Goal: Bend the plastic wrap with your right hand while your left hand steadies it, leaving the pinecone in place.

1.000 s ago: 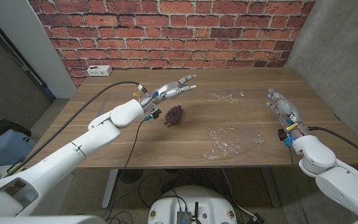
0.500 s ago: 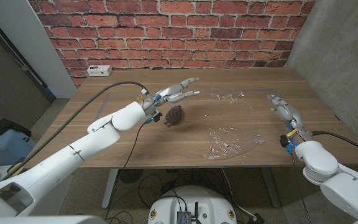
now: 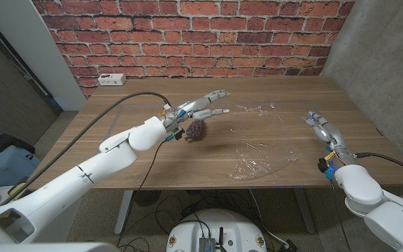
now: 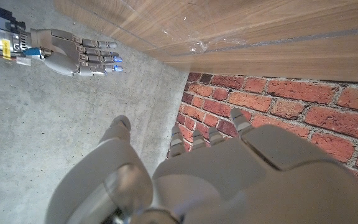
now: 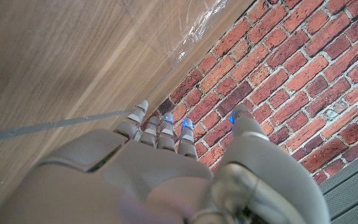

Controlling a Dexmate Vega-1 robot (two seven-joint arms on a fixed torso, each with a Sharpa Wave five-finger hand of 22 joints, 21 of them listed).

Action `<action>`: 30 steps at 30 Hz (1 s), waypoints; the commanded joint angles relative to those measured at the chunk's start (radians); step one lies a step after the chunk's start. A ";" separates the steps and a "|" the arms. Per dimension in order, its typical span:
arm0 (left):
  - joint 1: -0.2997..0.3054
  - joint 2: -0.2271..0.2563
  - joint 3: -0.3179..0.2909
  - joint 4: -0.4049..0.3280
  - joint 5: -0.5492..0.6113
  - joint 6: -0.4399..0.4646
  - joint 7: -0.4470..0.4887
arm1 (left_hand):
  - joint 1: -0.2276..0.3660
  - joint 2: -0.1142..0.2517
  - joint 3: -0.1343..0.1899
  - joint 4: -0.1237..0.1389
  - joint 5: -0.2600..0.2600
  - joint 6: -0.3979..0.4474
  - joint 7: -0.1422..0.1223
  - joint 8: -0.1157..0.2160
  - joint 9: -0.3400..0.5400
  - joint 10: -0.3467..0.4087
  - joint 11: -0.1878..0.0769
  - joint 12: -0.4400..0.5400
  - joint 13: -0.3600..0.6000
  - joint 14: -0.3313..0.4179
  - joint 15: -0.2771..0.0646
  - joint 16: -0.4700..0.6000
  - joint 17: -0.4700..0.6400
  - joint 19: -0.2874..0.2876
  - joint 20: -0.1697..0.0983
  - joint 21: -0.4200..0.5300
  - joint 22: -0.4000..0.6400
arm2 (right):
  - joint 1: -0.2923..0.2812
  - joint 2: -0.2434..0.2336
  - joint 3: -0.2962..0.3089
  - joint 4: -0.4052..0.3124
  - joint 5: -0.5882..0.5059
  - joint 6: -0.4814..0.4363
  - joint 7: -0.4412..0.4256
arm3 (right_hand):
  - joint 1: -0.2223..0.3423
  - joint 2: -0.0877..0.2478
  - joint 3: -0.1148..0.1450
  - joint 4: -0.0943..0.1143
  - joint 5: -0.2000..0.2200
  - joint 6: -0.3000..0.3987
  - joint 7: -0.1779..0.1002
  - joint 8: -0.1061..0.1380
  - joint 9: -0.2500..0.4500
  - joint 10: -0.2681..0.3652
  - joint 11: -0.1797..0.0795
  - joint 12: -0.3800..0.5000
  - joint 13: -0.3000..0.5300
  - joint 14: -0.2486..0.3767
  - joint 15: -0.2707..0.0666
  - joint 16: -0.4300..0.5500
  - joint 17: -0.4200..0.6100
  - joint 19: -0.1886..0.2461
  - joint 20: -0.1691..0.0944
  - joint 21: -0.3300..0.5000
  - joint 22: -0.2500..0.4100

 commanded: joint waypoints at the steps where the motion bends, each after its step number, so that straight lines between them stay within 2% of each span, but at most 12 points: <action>1: 0.015 0.007 0.011 -0.049 0.111 0.028 0.012 | 0.027 -0.003 0.005 -0.021 0.000 0.045 -0.013 0.007 0.005 0.002 -0.041 0.010 0.003 -0.039 0.018 0.006 0.004 -0.125 0.024 -0.002 0.003 | -0.060 0.012 0.015 -0.093 -0.105 -0.140 -0.039 | 0.030 0.004 0.014 -0.005 0.007 0.020 0.000 0.008 0.003 0.009 -0.006 0.001 0.005 0.010 0.000 0.007 0.003 0.014 0.001 0.006 0.003; 7: 0.021 0.006 0.018 -0.066 0.167 0.027 0.026 | 0.054 -0.014 0.006 -0.041 0.003 0.093 -0.024 0.016 0.005 0.021 -0.037 0.011 0.003 -0.009 0.035 0.008 0.005 -0.102 0.028 -0.003 0.003 | -0.067 0.030 -0.001 -0.139 -0.153 -0.240 -0.071 | 0.073 0.006 0.032 -0.009 0.008 0.041 -0.003 0.011 0.004 0.026 -0.018 0.003 0.005 0.036 -0.008 0.013 0.003 0.034 0.000 0.011 0.004; 10: 0.024 -0.002 0.023 -0.069 0.202 0.026 0.044 | 0.086 -0.026 0.007 -0.057 0.006 0.142 -0.050 0.022 0.006 0.051 -0.047 0.015 0.002 0.011 0.041 0.005 0.005 -0.085 0.030 -0.008 0.002 | -0.061 0.037 -0.017 -0.161 -0.184 -0.304 -0.097 | 0.108 0.019 0.049 -0.006 0.006 0.054 -0.014 0.011 0.004 0.036 -0.037 0.003 0.005 0.055 -0.026 0.017 0.004 0.051 -0.013 0.015 0.005; 12: 0.025 -0.006 0.026 -0.072 0.218 0.027 0.050 | 0.101 -0.029 0.009 -0.062 0.008 0.169 -0.067 0.026 0.006 0.060 -0.046 0.015 0.002 0.019 0.044 0.004 0.005 -0.076 0.030 -0.010 0.002 | -0.069 0.029 -0.012 -0.163 -0.190 -0.301 -0.081 | 0.123 0.022 0.055 -0.005 0.006 0.064 -0.009 0.012 0.005 0.044 -0.036 0.004 0.005 0.071 -0.024 0.021 0.005 0.062 -0.006 0.018 0.005; 14: 0.027 -0.008 0.028 -0.077 0.228 0.033 0.047 | 0.111 -0.031 0.009 -0.064 0.009 0.179 -0.073 0.026 0.006 0.065 -0.048 0.015 0.002 0.023 0.043 0.003 0.005 -0.070 0.029 -0.011 0.002 | -0.071 0.030 -0.010 -0.166 -0.191 -0.312 -0.074 | 0.128 0.020 0.056 -0.005 0.005 0.065 -0.005 0.011 0.005 0.046 -0.031 0.004 0.005 0.072 -0.021 0.021 0.005 0.065 -0.001 0.018 0.005; 16: 0.020 -0.003 0.031 -0.087 0.216 0.047 0.007 | 0.124 -0.036 0.009 -0.067 0.010 0.195 -0.084 0.027 0.006 0.076 -0.051 0.016 0.002 0.027 0.043 0.001 0.005 -0.065 0.030 -0.014 0.002 | -0.077 0.029 -0.007 -0.163 -0.193 -0.305 -0.063 | 0.133 0.016 0.056 -0.005 0.005 0.073 -0.003 0.013 0.005 0.051 -0.027 0.005 0.005 0.074 -0.018 0.021 0.005 0.067 0.004 0.018 0.005; 17: 0.015 0.000 0.032 -0.092 0.207 0.056 -0.017 | 0.125 -0.037 0.009 -0.067 0.010 0.196 -0.083 0.026 0.006 0.076 -0.052 0.015 0.002 0.027 0.043 0.001 0.005 -0.065 0.030 -0.014 0.002 | -0.078 0.029 -0.006 -0.163 -0.194 -0.306 -0.059 | 0.136 0.012 0.056 -0.005 0.004 0.081 -0.003 0.015 0.005 0.055 -0.027 0.006 0.005 0.078 -0.017 0.021 0.005 0.067 0.005 0.018 0.005; 18: 0.014 0.000 0.033 -0.093 0.206 0.060 -0.024 | 0.131 -0.041 0.007 -0.066 0.010 0.189 -0.063 0.018 0.006 0.071 -0.047 0.011 0.002 0.021 0.048 -0.003 0.005 -0.064 0.031 -0.018 0.002 | -0.079 0.028 -0.006 -0.163 -0.198 -0.308 -0.057 | 0.137 0.012 0.056 -0.005 0.004 0.082 -0.002 0.015 0.005 0.056 -0.027 0.006 0.005 0.079 -0.016 0.022 0.005 0.067 0.006 0.018 0.005; 20: 0.014 -0.001 0.033 -0.094 0.210 0.064 -0.025 | 0.133 -0.042 0.007 -0.065 0.010 0.193 -0.061 0.018 0.006 0.071 -0.045 0.010 0.002 0.021 0.051 -0.004 0.005 -0.066 0.032 -0.020 0.002 | -0.077 0.031 -0.012 -0.165 -0.206 -0.321 -0.060 | 0.139 0.010 0.056 -0.005 0.004 0.084 -0.002 0.015 0.005 0.059 -0.027 0.006 0.005 0.082 -0.017 0.022 0.005 0.068 0.007 0.018 0.005; 25: 0.022 -0.002 0.050 -0.117 0.289 0.090 -0.010 | 0.140 -0.041 0.007 -0.063 0.011 0.204 -0.073 0.017 0.006 0.076 -0.042 0.009 0.002 0.025 0.053 -0.004 0.005 -0.066 0.032 -0.023 0.002 | -0.083 0.040 -0.012 -0.159 -0.213 -0.324 -0.058 | 0.146 0.007 0.056 -0.004 0.003 0.095 0.004 0.017 0.005 0.062 -0.027 0.006 0.005 0.085 -0.016 0.022 0.006 0.070 0.009 0.017 0.005; 26: 0.024 -0.001 0.054 -0.121 0.300 0.091 -0.009 | 0.148 -0.040 0.008 -0.064 0.012 0.215 -0.084 0.018 0.006 0.079 -0.051 0.008 0.002 0.026 0.047 -0.005 0.005 -0.063 0.031 -0.025 0.003 | -0.083 0.041 -0.014 -0.161 -0.217 -0.334 -0.060 | 0.147 0.006 0.056 -0.004 0.003 0.096 0.004 0.017 0.005 0.062 -0.028 0.005 0.006 0.086 -0.015 0.022 0.006 0.070 0.009 0.017 0.005; 30: 0.033 0.001 0.061 -0.136 0.326 0.102 -0.015 | 0.156 -0.042 0.008 -0.064 0.013 0.224 -0.086 0.017 0.006 0.083 -0.053 0.008 0.002 0.027 0.048 -0.006 0.005 -0.061 0.031 -0.028 0.003 | -0.088 0.038 -0.019 -0.169 -0.235 -0.363 -0.064 | 0.151 0.005 0.056 -0.003 0.003 0.102 0.004 0.017 0.005 0.064 -0.028 0.005 0.006 0.087 -0.016 0.021 0.006 0.070 0.009 0.016 0.005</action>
